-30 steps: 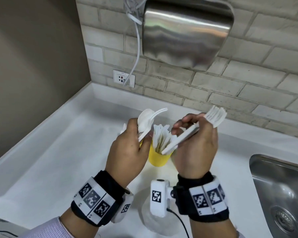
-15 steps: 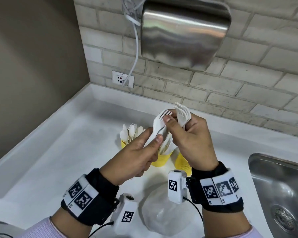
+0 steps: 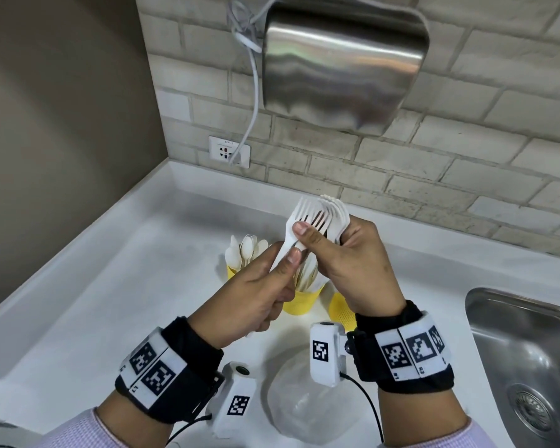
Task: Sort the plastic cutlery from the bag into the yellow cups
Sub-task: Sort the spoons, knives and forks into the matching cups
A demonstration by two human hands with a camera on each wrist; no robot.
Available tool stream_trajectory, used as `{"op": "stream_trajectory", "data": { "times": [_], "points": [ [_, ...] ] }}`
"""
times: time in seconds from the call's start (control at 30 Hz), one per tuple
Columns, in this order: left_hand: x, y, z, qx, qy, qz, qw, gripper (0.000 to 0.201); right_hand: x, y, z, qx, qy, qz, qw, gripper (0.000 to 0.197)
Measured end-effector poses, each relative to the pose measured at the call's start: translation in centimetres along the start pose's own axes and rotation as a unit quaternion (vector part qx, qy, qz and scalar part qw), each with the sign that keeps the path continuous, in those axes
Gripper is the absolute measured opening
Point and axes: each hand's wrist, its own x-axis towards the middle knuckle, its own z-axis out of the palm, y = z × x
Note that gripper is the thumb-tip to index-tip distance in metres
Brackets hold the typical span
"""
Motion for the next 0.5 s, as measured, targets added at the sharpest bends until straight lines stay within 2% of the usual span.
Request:
{"op": "stream_trajectory", "data": {
  "times": [0.1, 0.2, 0.33, 0.43, 0.5],
  "points": [
    [0.0, 0.1, 0.0, 0.012, -0.013, 0.007, 1.000, 0.032, 0.2, 0.0, 0.3, 0.057, 0.059, 0.017, 0.996, 0.041],
    [0.1, -0.1, -0.1, 0.012, -0.011, 0.008, 1.000, 0.023, 0.8, -0.2, 0.3, 0.151, 0.143, 0.026, 0.978, 0.029],
    [0.1, -0.2, -0.1, 0.006, 0.008, 0.010, 1.000, 0.019, 1.4, -1.0, -1.1, 0.317, 0.218, 0.013, 0.923, 0.022],
    [0.5, -0.5, -0.4, 0.009, 0.060, 0.009, 0.998, 0.041, 1.6, -1.1, -2.2, 0.414, 0.261, -0.006, 0.872, 0.025],
    [0.8, -0.8, -0.5, -0.014, 0.087, 0.010, 0.996, 0.041, 1.5, -1.2, -2.5, 0.429, 0.285, -0.015, 0.857, 0.014]
  ]
}}
